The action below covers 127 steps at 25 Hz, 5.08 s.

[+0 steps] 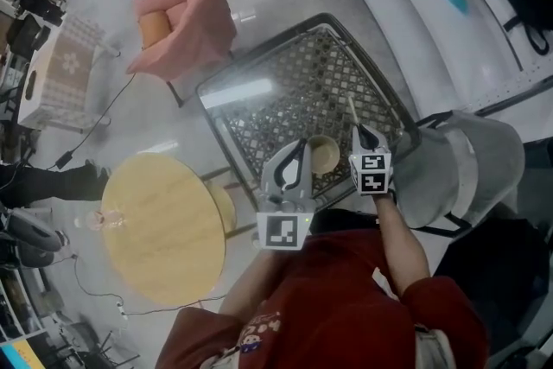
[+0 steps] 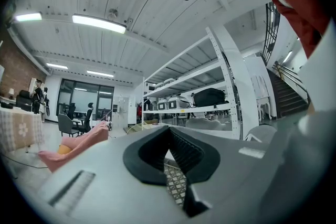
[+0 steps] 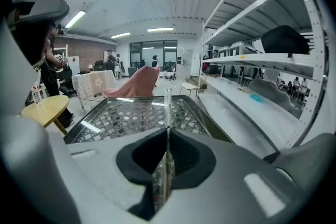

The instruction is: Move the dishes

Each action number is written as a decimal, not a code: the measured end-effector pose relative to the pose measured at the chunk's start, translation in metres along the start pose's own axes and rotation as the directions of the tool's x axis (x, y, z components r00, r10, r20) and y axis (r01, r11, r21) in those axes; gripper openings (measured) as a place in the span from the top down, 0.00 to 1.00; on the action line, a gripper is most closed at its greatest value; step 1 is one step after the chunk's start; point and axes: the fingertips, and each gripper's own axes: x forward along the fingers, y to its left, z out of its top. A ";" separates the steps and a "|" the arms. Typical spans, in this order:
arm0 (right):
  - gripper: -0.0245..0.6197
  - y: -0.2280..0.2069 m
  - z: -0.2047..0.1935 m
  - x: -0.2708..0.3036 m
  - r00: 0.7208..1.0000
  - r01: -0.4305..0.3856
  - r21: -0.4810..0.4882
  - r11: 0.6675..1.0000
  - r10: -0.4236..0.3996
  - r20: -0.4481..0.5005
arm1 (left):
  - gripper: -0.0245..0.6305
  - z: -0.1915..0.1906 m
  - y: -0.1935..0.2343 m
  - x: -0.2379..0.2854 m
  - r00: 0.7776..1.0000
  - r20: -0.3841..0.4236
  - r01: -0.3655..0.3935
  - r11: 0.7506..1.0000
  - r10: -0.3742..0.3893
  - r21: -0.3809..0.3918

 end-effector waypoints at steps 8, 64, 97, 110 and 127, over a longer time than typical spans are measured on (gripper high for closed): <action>0.93 0.003 -0.049 0.028 0.980 -0.033 0.029 0.999 0.038 -0.193 | 0.95 -0.011 -0.001 0.006 0.999 -0.037 -0.003 1.000 0.003 0.003; 0.82 0.006 -0.077 0.043 0.941 -0.039 0.068 0.997 0.059 -0.332 | 0.95 -0.027 0.004 0.009 0.996 -0.085 -0.015 1.000 0.015 -0.007; 0.82 0.075 0.146 -0.095 0.823 -0.178 -0.064 0.982 0.185 0.537 | 0.95 0.009 0.045 -0.048 0.983 0.003 -0.183 0.983 0.183 0.015; 0.82 0.218 0.205 -0.111 0.705 -0.372 -0.239 0.897 0.441 0.556 | 0.95 0.034 0.144 -0.137 0.906 0.009 -0.422 0.905 0.422 0.061; 0.82 0.445 0.210 -0.153 0.437 -0.639 -0.451 0.623 0.776 0.454 | 0.95 0.055 0.244 -0.314 0.679 0.065 -0.734 0.674 0.731 0.089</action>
